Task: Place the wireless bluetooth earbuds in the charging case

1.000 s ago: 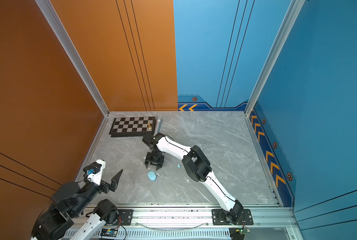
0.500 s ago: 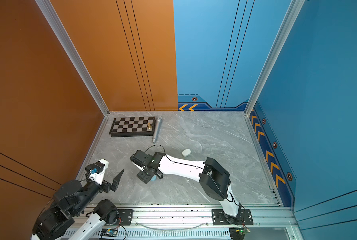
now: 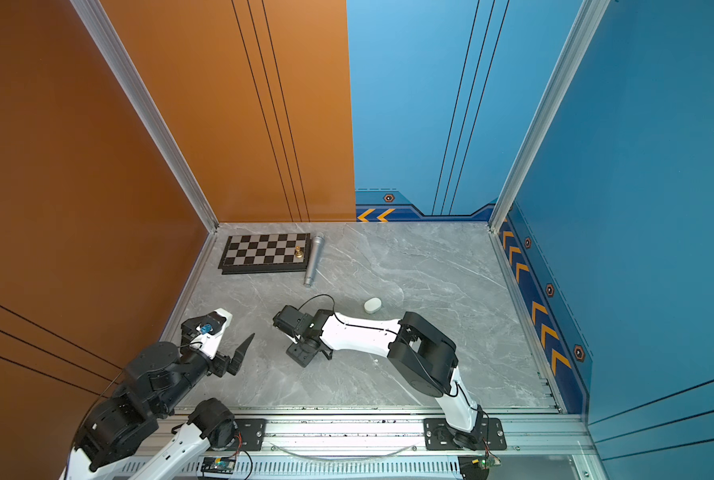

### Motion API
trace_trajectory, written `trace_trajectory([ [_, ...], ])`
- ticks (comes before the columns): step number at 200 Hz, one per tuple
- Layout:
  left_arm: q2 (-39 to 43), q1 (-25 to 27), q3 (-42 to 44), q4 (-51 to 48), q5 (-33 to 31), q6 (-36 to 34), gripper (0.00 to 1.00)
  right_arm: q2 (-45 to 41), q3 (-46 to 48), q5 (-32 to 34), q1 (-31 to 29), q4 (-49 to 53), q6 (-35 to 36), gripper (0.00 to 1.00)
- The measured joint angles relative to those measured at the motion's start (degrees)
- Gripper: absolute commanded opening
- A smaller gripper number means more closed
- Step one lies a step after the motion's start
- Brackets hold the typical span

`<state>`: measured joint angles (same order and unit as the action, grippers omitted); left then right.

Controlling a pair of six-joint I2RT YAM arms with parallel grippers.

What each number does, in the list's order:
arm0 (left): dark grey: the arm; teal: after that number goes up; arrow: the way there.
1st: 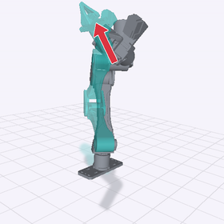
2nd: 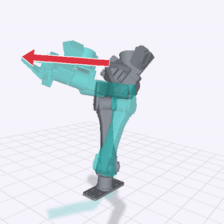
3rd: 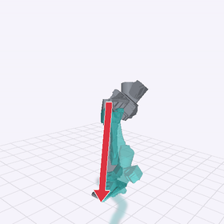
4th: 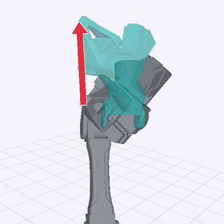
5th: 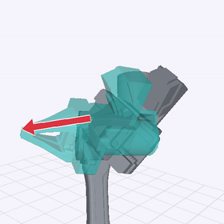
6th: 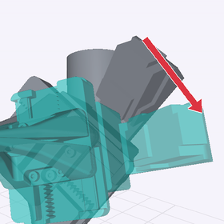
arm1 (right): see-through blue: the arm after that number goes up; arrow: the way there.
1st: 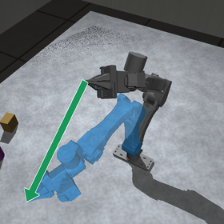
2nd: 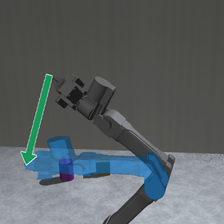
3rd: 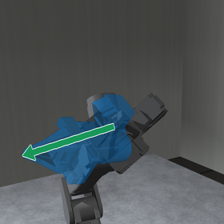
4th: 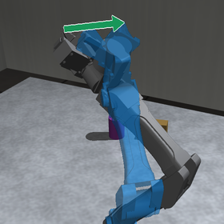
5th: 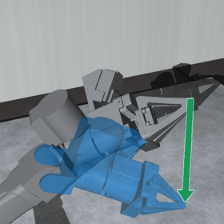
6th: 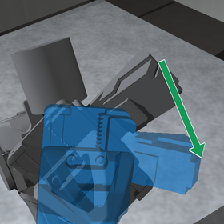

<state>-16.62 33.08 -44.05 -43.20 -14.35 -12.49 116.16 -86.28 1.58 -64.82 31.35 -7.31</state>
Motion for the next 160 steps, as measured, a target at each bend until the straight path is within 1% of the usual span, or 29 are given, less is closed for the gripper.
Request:
trace_trajectory([
  [37,-0.1,0.0,0.0,0.2,0.0,0.0,0.98,0.0,0.1,-1.1,0.0,-0.5,-0.1,0.63],
  [76,-0.1,0.0,0.0,0.2,0.0,0.0,0.98,0.3,0.1,-3.3,-0.1,-0.5,0.0,0.65],
  [116,-0.1,0.0,0.0,0.2,0.0,0.0,0.98,0.6,0.1,-3.7,-0.2,-0.5,0.0,0.65],
  [160,-0.2,0.8,0.0,0.2,0.2,0.0,0.99,1.5,0.1,-2.9,-0.5,-0.4,0.0,0.59],
])
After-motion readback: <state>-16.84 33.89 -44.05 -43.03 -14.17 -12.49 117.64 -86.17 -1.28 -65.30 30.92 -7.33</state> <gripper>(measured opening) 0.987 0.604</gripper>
